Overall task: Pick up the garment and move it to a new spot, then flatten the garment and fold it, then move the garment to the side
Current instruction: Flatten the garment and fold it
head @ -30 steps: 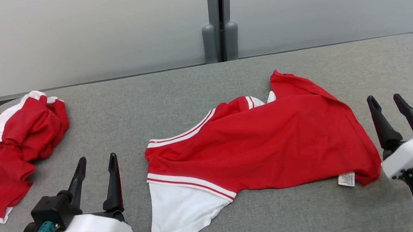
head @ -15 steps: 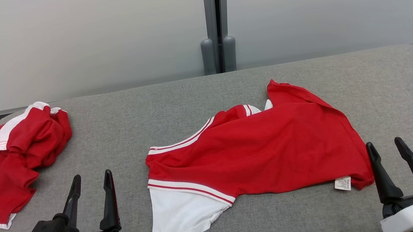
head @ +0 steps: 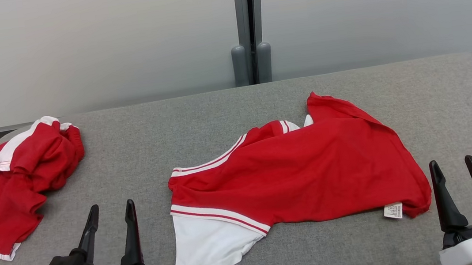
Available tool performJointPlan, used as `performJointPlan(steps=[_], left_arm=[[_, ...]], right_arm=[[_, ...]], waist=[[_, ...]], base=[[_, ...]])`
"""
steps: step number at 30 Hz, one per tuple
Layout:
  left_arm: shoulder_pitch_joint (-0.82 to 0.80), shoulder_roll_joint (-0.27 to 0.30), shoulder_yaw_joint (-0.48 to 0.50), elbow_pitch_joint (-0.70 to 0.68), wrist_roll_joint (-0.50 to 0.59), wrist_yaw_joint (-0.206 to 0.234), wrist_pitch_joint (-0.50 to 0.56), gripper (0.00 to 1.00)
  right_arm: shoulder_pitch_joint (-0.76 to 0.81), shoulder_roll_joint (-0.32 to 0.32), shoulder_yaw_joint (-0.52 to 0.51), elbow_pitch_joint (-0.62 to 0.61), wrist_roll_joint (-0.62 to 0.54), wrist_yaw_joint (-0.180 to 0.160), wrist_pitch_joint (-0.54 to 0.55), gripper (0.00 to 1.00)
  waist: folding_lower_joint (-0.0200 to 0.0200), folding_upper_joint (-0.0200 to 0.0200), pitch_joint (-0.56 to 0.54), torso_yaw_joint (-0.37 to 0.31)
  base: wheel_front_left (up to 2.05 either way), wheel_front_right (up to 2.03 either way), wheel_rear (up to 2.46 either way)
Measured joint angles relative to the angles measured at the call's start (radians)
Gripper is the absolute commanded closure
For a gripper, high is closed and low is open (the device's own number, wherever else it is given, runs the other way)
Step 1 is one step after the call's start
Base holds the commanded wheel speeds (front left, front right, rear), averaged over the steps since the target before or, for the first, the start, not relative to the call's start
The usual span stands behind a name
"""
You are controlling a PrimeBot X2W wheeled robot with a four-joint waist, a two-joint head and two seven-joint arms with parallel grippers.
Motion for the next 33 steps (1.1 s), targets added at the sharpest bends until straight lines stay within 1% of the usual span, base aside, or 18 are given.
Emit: performJointPlan(steps=[3,6,9,14,17,20,23,26,28,33], left_arm=[[-0.004,-0.016,0.005,0.011,0.02,-0.015,0.0,0.0],[-0.006,-0.019,0.011,0.013,0.025,-0.02,0.0,0.0],[-0.007,-0.026,0.015,0.044,0.024,-0.032,0.0,0.0],[-0.01,-0.029,-0.006,0.076,0.009,-0.045,0.062,0.0],[-0.016,-0.028,-0.018,0.075,-0.004,-0.049,0.126,0.0],[-0.017,-0.023,-0.041,0.071,-0.013,-0.054,0.216,0.0],[-0.017,-0.021,-0.067,0.058,-0.031,-0.071,0.3,0.0],[-0.017,-0.016,-0.092,0.051,-0.041,-0.084,0.379,0.0],[-0.02,-0.012,-0.103,0.044,-0.046,-0.089,0.41,0.0],[-0.057,-0.012,-0.125,0.041,-0.046,-0.098,0.447,0.0]], right_arm=[[-0.004,0.006,-0.004,-0.007,-0.008,0.0,0.0,0.0],[-0.004,0.008,-0.008,-0.008,-0.012,0.0,0.001,0.0],[-0.004,0.015,-0.025,-0.004,-0.021,0.0,0.018,0.0],[-0.004,0.019,-0.057,0.013,-0.024,0.0,0.057,0.0],[-0.009,0.016,-0.079,0.046,-0.024,0.0,0.119,0.0],[-0.03,0.008,-0.087,0.097,-0.02,0.0,0.214,0.0],[-0.058,-0.007,-0.065,0.158,-0.004,0.0,0.323,0.0],[-0.094,-0.011,-0.077,0.211,0.016,0.0,0.389,0.0],[-0.12,-0.011,-0.083,0.242,0.026,0.0,0.422,0.0],[-0.174,-0.007,-0.111,0.324,0.029,0.0,0.48,0.0]], waist=[[0.0,0.0,-0.001,0.005],[0.0,0.0,0.0,0.007],[0.0,0.0,0.002,0.007],[0.0,0.0,0.007,0.009],[0.0,0.0,0.011,0.011],[0.0,0.0,0.018,0.012],[0.0,0.0,0.03,0.014],[0.0,0.0,0.047,0.019],[0.0,0.0,0.062,0.023],[0.0,0.0,0.104,0.039]], base=[[0.0,0.0,0.0],[0.0,0.0,0.0],[0.0,0.0,0.0],[0.0,0.0,0.0],[0.0,0.0,0.0],[0.0,0.0,0.0],[0.0,0.0,0.0],[0.0,0.0,0.0],[0.0,0.0,0.0],[0.0,0.0,0.0]])
